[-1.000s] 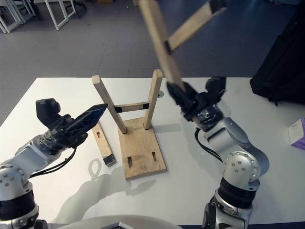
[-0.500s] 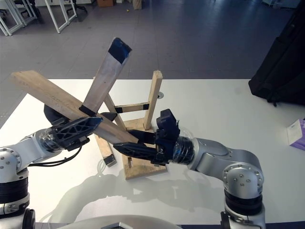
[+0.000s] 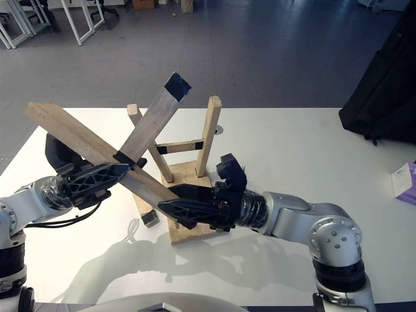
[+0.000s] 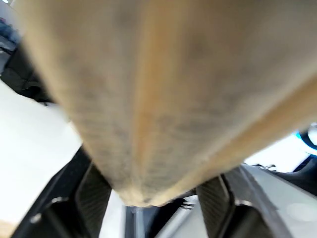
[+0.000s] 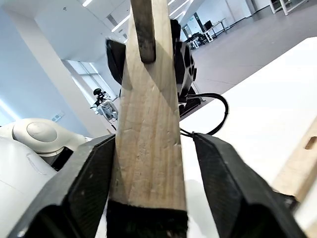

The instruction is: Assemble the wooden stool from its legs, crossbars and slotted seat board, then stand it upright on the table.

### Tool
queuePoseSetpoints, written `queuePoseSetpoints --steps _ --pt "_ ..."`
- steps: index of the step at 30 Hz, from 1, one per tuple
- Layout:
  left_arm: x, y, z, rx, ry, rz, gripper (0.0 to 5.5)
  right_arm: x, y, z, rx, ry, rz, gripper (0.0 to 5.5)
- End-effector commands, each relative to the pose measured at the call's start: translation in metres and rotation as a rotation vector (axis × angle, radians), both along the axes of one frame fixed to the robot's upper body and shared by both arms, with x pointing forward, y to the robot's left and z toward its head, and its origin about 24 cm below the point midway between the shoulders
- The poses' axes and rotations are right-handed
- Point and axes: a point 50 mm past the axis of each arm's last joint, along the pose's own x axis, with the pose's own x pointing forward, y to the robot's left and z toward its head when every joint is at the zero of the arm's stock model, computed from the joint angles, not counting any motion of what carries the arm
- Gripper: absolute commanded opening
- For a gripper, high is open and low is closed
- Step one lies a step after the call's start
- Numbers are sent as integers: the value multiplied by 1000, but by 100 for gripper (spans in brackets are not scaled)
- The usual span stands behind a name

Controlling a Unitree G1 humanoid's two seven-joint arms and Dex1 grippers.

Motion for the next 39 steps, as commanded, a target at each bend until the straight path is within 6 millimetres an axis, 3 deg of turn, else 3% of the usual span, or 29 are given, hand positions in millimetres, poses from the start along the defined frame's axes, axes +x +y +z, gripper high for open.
queuePoseSetpoints --steps 1,5,9,12,16,25,33,39 --pt "5 12 -9 96 -45 201 204 8 -28 -3 -101 -21 -107 366" --pt "-6 11 -12 186 -136 253 204 12 -56 -28 -246 16 -238 446" --pt "-9 11 -11 270 -419 277 204 3 -64 -68 -403 55 -279 448" --pt "-5 7 -33 380 -536 183 204 -3 -65 -87 -492 54 -273 448" --pt "-6 8 -66 442 -544 137 204 -11 -62 -106 -602 31 -222 448" --pt "-12 15 -96 469 -472 171 204 -14 -57 -113 -631 2 -199 448" --pt "-13 14 -103 511 -482 162 204 -15 -53 -115 -635 -9 -195 448" --pt "-1 24 -108 697 -504 138 204 -19 -49 -114 -633 -16 -182 448"
